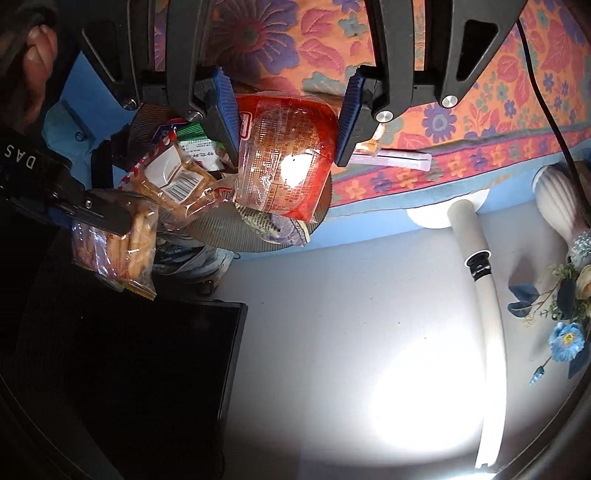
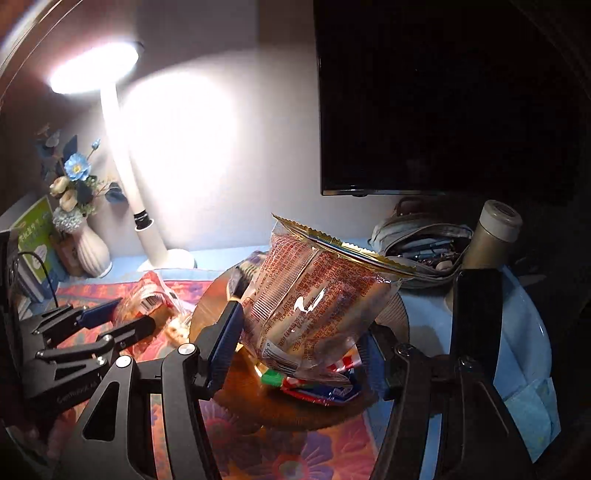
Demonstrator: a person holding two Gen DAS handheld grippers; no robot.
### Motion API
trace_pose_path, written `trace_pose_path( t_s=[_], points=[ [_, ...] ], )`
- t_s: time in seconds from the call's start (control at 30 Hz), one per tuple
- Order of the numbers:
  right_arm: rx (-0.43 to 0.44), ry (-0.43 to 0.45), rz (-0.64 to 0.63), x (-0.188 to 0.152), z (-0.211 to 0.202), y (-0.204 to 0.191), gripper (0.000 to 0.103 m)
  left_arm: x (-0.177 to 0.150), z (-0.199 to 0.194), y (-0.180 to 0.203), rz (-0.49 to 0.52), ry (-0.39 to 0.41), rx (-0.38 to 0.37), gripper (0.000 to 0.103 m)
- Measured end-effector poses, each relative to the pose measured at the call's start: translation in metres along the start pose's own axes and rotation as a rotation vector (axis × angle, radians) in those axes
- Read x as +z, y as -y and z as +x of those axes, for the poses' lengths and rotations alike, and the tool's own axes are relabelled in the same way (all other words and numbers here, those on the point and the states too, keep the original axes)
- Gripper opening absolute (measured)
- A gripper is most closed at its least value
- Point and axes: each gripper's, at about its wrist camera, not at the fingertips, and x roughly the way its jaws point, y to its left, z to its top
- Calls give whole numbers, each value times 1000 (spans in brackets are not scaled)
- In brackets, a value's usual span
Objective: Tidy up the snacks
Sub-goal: 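Carry the bun and breadstick bag into the glass bowl and open both tools, then withdraw both tools toward the pink stick pack and square cake pack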
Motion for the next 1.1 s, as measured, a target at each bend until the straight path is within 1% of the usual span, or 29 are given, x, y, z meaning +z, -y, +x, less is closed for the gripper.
trace_pose_path(
  t_s=[0.1, 0.3, 0.33, 0.37, 0.4, 0.43, 0.5, 0.6, 0.73, 0.93, 1.03, 1.1],
  points=[
    [-38, -8, 6, 17, 27, 7, 59, 8, 24, 14, 32, -26, -12, 46],
    [-50, -29, 43, 39, 67, 18, 60, 15, 59, 33, 69, -42, -14, 47],
    [-48, -37, 40, 42, 72, 20, 62, 16, 63, 34, 71, -40, -17, 54],
    [-43, -48, 40, 43, 77, 21, 68, 16, 67, 35, 76, -43, -16, 67],
    [-37, -56, 46, 45, 81, 24, 69, 17, 68, 34, 79, -46, -12, 73],
    [-32, -56, 56, 45, 83, 27, 69, 17, 67, 32, 79, -38, -15, 76],
    [-19, -58, 69, 42, 80, 31, 69, 18, 60, 25, 79, -22, -16, 76],
    [-10, -49, 70, 37, 70, 32, 69, 20, 41, 6, 56, 13, -10, 76],
    [35, -46, 63, 29, 50, 24, 69, 23, 10, -25, 29, 52, 23, 76],
    [83, -6, -9, 18, 8, -18, 69, 18, -42, -79, -1, 110, 93, 76],
    [105, -2, -48, 14, -7, -43, 69, 15, -62, -101, 0, 133, 126, 76],
    [126, -8, -63, 8, -15, -58, 69, 12, -70, -115, 8, 137, 134, 76]
  ],
)
